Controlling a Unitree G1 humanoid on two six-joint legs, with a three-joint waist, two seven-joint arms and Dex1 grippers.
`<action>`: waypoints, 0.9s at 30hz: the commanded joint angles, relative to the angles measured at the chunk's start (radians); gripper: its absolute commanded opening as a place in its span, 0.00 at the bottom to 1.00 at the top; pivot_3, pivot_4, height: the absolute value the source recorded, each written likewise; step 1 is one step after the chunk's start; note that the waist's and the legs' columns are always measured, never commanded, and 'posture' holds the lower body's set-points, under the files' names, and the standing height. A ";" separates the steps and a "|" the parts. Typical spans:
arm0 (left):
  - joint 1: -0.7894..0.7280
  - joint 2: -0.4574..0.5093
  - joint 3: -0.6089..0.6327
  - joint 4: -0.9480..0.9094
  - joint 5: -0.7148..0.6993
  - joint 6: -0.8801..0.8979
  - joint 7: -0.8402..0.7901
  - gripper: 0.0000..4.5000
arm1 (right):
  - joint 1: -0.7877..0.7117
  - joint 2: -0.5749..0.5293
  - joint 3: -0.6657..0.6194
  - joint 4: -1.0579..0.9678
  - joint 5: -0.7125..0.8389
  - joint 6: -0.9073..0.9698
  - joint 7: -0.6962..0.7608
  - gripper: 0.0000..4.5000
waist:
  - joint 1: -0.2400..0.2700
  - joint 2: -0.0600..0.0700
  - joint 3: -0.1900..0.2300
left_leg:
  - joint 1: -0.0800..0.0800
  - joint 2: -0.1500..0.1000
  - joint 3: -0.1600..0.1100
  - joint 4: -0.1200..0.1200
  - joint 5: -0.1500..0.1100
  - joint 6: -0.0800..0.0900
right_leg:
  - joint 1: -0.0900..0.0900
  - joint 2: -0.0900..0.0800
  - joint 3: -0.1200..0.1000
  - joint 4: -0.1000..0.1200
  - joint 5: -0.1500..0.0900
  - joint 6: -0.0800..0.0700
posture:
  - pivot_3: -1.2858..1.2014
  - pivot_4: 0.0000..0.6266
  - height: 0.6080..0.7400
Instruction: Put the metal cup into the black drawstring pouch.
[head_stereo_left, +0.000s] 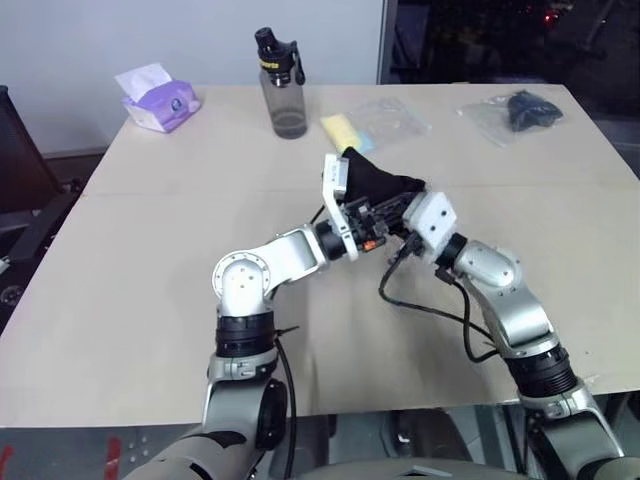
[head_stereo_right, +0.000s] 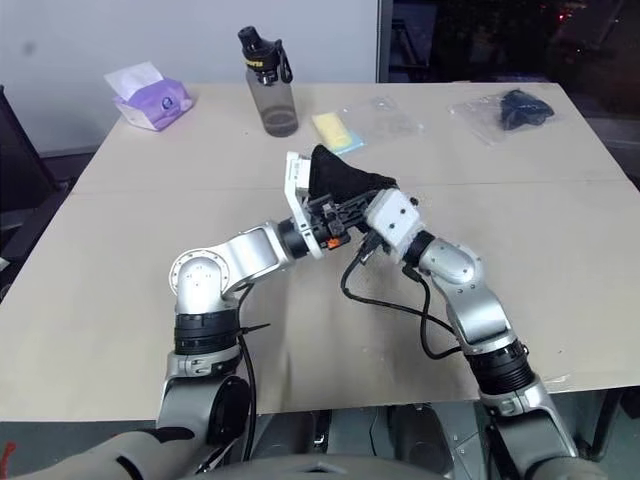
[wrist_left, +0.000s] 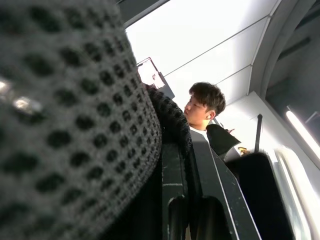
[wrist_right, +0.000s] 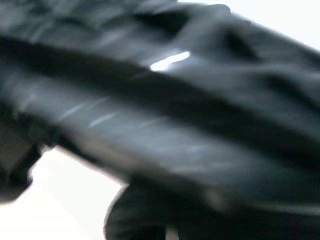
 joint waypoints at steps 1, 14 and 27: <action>-0.016 -0.034 -0.026 -0.009 -0.017 -0.018 0.002 0.00 | -0.055 -0.082 0.098 0.029 -0.195 -0.187 0.008 0.01 | 0.000 0.000 0.000 | 0.000 0.000 0.000 0.000 0.000 0.000 | 0.000 0.000 0.000 0.000 0.000 0.000 | 0.52 0.24 1.00; 0.014 -0.042 -0.017 0.000 -0.034 -0.022 0.034 0.00 | -0.024 -0.019 0.002 0.038 -0.100 -0.144 -0.001 0.43 | 0.001 -0.001 0.000 | 0.000 0.000 0.000 0.000 0.000 0.000 | 0.000 0.000 0.000 0.000 0.000 0.000 | 0.52 0.24 1.00; 0.049 -0.007 0.056 0.079 -0.109 -0.042 0.064 0.00 | 0.178 -0.084 -0.139 -0.185 0.167 -0.097 0.106 0.99 | 0.001 -0.001 0.000 | 0.000 0.000 0.000 0.000 0.000 0.000 | 0.000 0.000 0.000 0.000 0.000 -0.001 | 0.52 0.24 1.00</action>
